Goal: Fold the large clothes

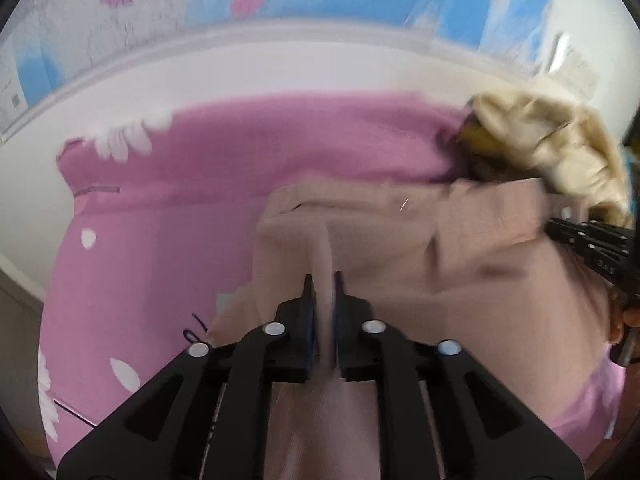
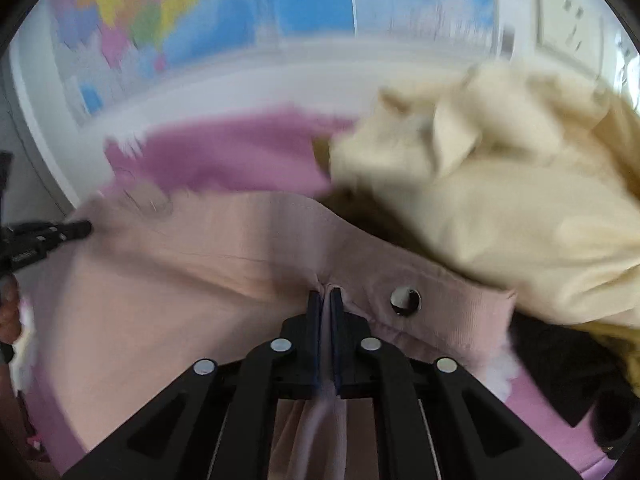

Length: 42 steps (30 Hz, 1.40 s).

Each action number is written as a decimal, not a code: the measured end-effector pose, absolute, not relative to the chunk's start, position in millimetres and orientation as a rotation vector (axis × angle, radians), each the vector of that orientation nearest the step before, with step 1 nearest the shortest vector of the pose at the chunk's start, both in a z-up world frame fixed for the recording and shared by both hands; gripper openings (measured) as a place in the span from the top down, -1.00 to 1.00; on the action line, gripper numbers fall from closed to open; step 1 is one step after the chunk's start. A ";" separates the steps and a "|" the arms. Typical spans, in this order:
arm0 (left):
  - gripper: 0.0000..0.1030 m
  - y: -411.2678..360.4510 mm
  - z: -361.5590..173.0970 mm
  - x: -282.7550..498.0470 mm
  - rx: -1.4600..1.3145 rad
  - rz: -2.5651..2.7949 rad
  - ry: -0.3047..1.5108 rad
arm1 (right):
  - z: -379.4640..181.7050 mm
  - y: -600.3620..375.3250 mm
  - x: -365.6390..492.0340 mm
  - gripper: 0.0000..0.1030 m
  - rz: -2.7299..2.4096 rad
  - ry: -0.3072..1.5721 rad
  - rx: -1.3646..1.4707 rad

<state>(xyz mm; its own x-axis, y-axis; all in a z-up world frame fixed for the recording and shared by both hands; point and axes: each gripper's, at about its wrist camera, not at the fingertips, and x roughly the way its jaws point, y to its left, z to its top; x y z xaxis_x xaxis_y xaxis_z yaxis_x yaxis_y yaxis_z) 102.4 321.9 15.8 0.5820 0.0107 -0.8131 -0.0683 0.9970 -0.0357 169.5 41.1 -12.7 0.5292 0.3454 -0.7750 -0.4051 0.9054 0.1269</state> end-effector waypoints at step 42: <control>-0.10 304.6 13.6 56.3 0.020 0.180 0.860 | -16.7 7.2 149.6 -0.08 0.496 0.877 0.021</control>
<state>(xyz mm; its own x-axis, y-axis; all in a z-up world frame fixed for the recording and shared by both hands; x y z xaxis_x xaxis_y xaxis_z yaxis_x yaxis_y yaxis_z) 56.3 304.6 13.6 0.6382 0.1656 -0.7519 -0.1496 0.9847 0.0898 149.6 7.2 -16.7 0.5338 0.4248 -0.7311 -0.4078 0.8868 0.2175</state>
